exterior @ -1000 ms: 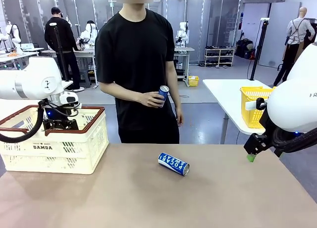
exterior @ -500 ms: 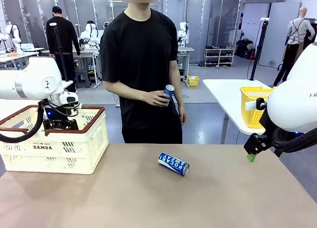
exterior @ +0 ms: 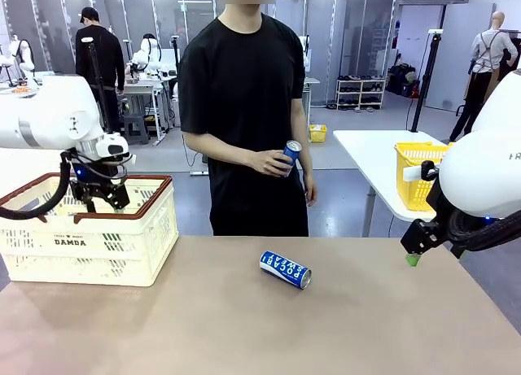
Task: Place the drinks into the Shopping basket.
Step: Pick up one drink and place it into the Shopping basket.
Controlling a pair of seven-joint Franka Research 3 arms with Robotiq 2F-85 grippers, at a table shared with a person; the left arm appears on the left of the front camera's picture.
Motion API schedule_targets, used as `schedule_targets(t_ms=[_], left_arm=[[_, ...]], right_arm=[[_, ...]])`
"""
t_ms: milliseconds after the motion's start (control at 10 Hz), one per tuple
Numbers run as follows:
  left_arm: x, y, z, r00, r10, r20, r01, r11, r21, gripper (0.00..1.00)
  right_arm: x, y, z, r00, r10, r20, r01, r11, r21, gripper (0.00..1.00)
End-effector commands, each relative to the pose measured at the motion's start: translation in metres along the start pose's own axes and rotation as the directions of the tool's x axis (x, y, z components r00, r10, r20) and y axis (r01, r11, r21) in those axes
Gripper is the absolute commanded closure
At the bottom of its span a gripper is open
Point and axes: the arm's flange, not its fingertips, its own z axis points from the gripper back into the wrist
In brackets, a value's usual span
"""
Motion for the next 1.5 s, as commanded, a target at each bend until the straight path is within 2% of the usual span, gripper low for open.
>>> schedule_targets(t_ms=[0, 200, 400, 600, 800, 1000, 1100, 1200, 1400], left_arm=[[-0.008, 0.002, 0.032, 0.999, -0.033, 0.009, 0.032, 0.997, 0.071, 0.06], [-0.024, -0.013, 0.073, 0.994, -0.101, 0.039, 0.098, 0.992, 0.076, 0.06], [-0.053, -0.036, 0.109, 0.974, -0.220, 0.056, 0.216, 0.974, 0.067, 0.06], [-0.087, -0.060, 0.125, 0.943, -0.332, 0.021, 0.329, 0.939, 0.097, 0.06], [-0.129, -0.081, 0.115, 0.859, -0.510, -0.044, 0.512, 0.857, 0.057, 0.06], [-0.167, -0.091, 0.089, 0.801, -0.588, -0.107, 0.593, 0.805, 0.018, 0.06], [-0.177, -0.088, 0.076, 0.773, -0.629, -0.084, 0.632, 0.775, 0.005, 0.06], [-0.181, -0.084, 0.065, 0.777, -0.627, -0.053, 0.627, 0.779, -0.018, 0.06], [-0.179, -0.082, 0.060, 0.763, -0.644, -0.057, 0.644, 0.765, -0.023, 0.06]], right_arm=[[0.001, -0.002, 0.001, 1.000, 0.018, -0.004, -0.018, 1.000, -0.001, 0.00], [0.001, -0.002, 0.001, 1.000, 0.018, -0.004, -0.018, 1.000, -0.001, 0.00], [0.001, -0.002, 0.001, 1.000, 0.018, -0.004, -0.018, 1.000, -0.001, 0.00], [0.001, -0.002, 0.001, 1.000, 0.018, -0.004, -0.018, 1.000, -0.001, 0.00], [0.001, -0.002, 0.001, 1.000, 0.018, -0.004, -0.018, 1.000, -0.001, 0.00], [0.001, -0.002, 0.001, 1.000, 0.018, -0.004, -0.018, 1.000, -0.001, 0.00], [0.001, -0.002, 0.001, 1.000, 0.018, -0.004, -0.018, 1.000, -0.001, 0.00], [0.001, -0.002, 0.001, 1.000, 0.018, -0.004, -0.018, 1.000, -0.001, 0.00], [0.001, -0.002, 0.001, 1.000, 0.018, -0.004, -0.018, 1.000, -0.001, 0.00]])
